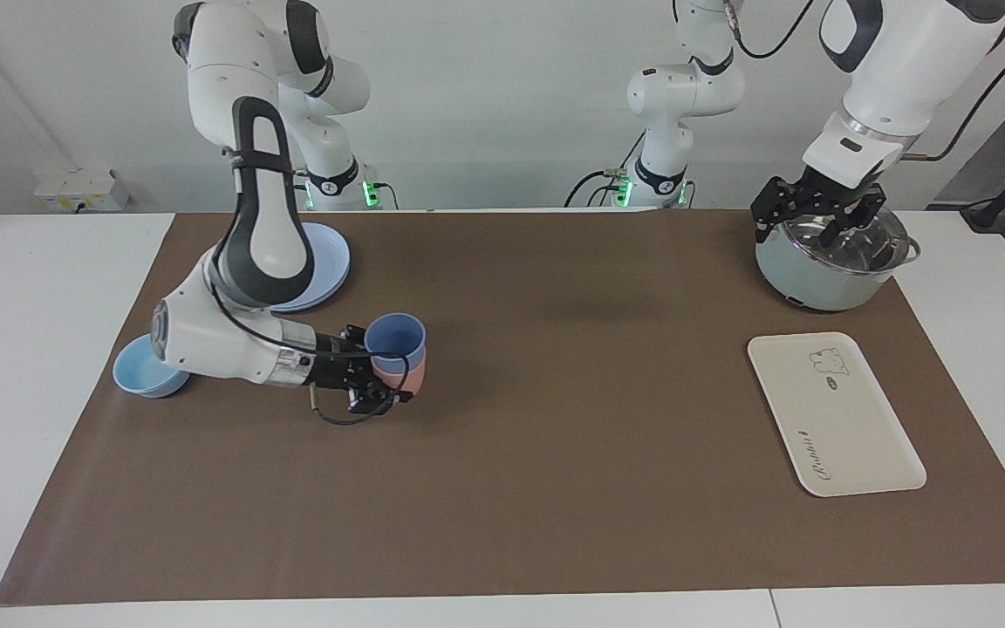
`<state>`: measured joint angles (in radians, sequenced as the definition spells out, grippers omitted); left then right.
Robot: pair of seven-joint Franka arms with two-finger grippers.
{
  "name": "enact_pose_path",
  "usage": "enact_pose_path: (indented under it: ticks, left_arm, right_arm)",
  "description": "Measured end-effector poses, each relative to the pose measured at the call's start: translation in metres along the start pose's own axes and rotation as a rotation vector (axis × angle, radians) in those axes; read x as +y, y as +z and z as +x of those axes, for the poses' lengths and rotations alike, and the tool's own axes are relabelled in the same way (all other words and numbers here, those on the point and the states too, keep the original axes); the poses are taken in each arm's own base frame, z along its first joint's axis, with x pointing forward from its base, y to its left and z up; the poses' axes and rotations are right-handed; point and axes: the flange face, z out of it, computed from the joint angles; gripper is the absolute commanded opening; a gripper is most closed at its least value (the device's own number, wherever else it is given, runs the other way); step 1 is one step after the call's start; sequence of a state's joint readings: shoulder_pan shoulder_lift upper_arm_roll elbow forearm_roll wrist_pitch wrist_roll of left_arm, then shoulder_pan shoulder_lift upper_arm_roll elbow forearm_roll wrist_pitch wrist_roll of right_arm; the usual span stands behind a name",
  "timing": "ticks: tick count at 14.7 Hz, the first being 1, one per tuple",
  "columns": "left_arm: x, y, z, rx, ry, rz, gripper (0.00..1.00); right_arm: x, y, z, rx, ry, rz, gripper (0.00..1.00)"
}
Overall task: Place cup on tray
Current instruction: 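Lift the stacked cups with the right gripper while the left gripper reaches, then grasp the inner blue cup rim with the left gripper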
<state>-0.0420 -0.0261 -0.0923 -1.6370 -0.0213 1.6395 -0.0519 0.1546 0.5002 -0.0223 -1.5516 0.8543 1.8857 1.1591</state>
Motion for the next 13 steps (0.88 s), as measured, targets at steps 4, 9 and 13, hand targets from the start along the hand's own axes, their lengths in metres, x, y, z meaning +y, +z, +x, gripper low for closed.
enact_pose_path:
  ticks: [4,9,13]
  left_arm:
    - [0.082,0.006,0.001,0.105,-0.185,-0.083,1.00]
    - [0.170,0.027,-0.010,0.222,-0.345,-0.235,1.00]
    - [0.216,0.059,-0.017,0.188,-0.351,-0.248,0.89]
  right_arm:
    - [-0.002,0.050,-0.074,0.037,0.059,0.032,0.00]
    - [0.011,0.098,-0.139,0.129,0.065,0.022,0.00]
    - [0.018,0.102,-0.175,0.133,0.030,0.046,0.00]
